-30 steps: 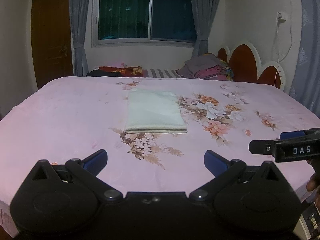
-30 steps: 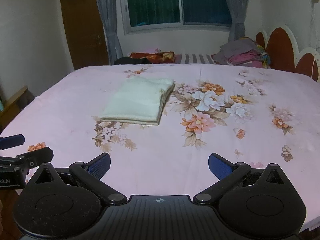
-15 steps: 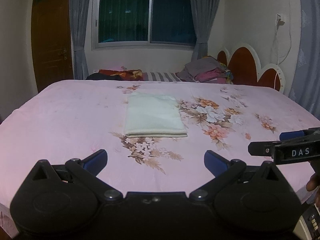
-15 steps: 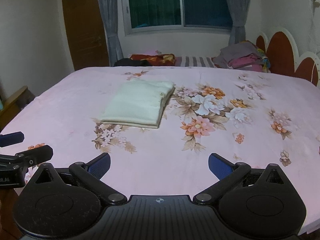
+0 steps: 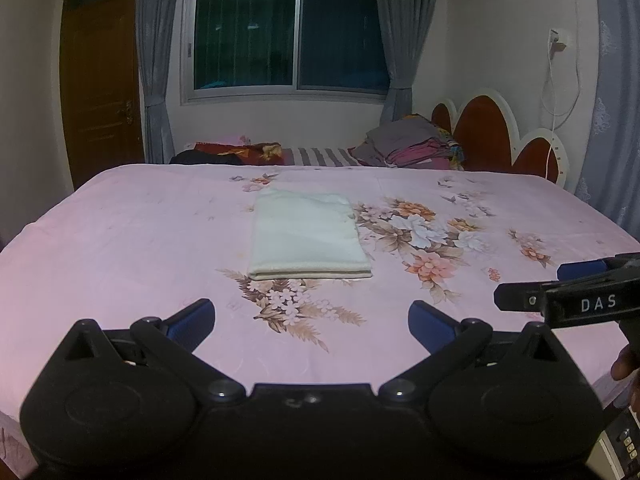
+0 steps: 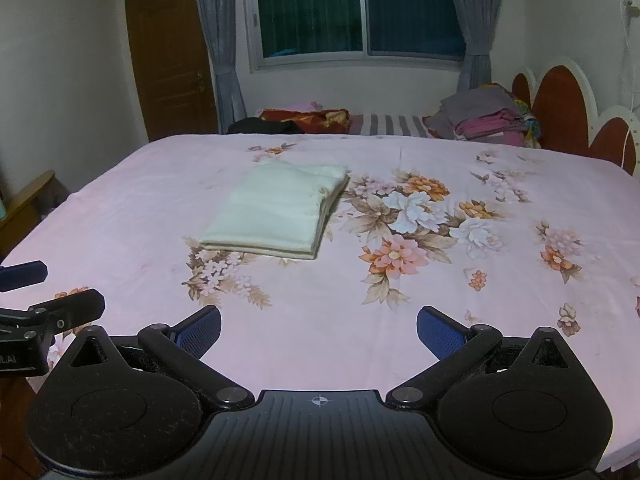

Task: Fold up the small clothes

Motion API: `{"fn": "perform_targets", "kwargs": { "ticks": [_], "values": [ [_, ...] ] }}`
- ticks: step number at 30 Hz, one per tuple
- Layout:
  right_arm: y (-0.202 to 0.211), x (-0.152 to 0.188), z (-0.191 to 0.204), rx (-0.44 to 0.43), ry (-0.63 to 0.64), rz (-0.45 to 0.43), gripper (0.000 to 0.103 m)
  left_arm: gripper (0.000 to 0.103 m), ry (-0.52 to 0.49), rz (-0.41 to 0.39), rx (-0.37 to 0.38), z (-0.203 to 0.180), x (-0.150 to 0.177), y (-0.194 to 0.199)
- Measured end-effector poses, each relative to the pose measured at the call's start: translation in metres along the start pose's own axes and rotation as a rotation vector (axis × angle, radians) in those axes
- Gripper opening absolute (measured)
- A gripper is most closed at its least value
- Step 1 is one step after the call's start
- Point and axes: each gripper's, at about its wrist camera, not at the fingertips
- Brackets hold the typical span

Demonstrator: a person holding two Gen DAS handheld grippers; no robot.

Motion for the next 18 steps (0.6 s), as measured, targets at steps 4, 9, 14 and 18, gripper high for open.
{"fn": "perform_targets", "kwargs": {
  "ticks": [4, 9, 14, 18],
  "values": [
    [-0.0004, -0.0011, 0.0010, 0.002, 0.006, -0.001, 0.103, 0.103, 0.003, 0.000, 0.006, 0.0009, -0.0006, -0.0002],
    [-0.0008, -0.0029, 0.0016, 0.004, 0.006, -0.004, 0.103, 0.103, 0.004, 0.000, 0.006, 0.0000, -0.0005, 0.0000],
    [-0.0013, -0.0034, 0.0031, 0.001, 0.013, -0.004, 0.103, 0.103, 0.007, 0.000, 0.004, 0.0009, -0.0007, -0.0004],
    [-0.0029, -0.0043, 0.0046, -0.002, 0.020, -0.002, 0.103, 0.103, 0.010, 0.000, 0.003, 0.0037, -0.0020, -0.0016]
  ]
}}
Point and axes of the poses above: each gripper's, at about its wrist camera, not at the fingertips, and y roughly against the way its jaws point, z to its left, x to its underside, and after that the axes turned 5 degrees about -y, right-handed
